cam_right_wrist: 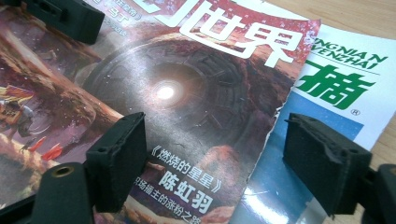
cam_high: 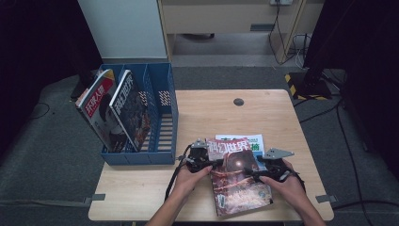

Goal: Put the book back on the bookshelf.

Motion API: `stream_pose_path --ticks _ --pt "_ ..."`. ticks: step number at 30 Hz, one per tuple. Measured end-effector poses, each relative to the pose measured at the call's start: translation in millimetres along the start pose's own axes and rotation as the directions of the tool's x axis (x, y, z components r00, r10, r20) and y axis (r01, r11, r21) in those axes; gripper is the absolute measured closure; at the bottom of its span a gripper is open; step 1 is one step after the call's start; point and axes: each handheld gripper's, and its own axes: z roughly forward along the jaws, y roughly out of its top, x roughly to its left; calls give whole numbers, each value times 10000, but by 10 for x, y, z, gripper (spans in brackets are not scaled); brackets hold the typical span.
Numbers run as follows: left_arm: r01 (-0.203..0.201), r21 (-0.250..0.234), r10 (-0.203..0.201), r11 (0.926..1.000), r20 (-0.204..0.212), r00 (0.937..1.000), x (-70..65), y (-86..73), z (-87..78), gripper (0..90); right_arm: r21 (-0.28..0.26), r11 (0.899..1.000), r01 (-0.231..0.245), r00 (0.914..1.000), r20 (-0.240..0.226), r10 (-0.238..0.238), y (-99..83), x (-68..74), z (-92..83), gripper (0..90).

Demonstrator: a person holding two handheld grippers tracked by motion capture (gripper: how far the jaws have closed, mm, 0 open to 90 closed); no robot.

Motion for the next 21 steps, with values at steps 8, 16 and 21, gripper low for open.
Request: stream_pose_path --ticks 8,16,21 --pt "-18 -16 18 10000 -8 10000 -24 15 -24 628 22 9999 141 9996 -230 -141 10 56 38 182" --pt "65 167 -68 9998 179 9998 -19 93 -27 552 -58 9998 215 9995 -230 -216 2 53 37 190" --pt "-20 369 11 9993 222 9998 1 148 -42 531 -78 9997 247 9994 -247 -249 2 52 41 192"
